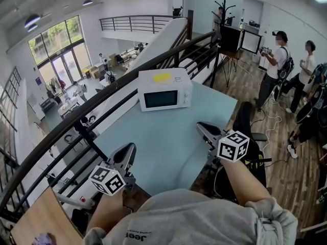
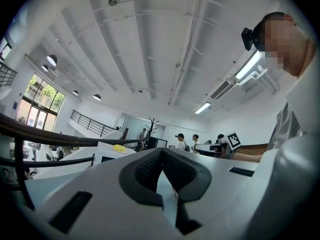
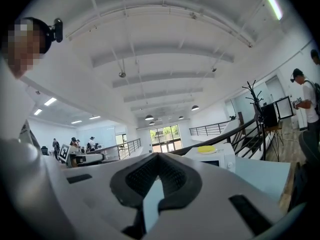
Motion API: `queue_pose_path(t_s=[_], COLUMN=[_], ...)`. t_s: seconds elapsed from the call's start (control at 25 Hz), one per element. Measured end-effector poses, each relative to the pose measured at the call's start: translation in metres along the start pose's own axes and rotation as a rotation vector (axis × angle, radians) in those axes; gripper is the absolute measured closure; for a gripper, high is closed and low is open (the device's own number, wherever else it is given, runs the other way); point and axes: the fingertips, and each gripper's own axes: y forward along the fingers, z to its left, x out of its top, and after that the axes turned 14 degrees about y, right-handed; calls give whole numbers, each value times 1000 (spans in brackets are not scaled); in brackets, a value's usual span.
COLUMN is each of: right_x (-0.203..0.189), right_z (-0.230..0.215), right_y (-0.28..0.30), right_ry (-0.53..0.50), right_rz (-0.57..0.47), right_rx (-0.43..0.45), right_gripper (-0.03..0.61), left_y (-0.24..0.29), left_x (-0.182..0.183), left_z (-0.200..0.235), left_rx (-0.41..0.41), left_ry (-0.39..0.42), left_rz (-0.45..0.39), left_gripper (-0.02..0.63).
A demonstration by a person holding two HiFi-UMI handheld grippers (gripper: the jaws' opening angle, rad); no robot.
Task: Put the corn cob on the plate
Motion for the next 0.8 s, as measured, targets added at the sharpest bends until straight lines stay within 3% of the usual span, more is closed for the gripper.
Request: queue_pose_path(t_s=[0.8], right_x=[-5], right_z=[-1], right_y=[8], right_ry=[-17], right_rz=[28], right_rx=[22], right_gripper=[563], left_y=[7], left_x=[-3], left_z=[1], left_rx=[-20], left_ry=[1], left_rz=[17], left_gripper=[595])
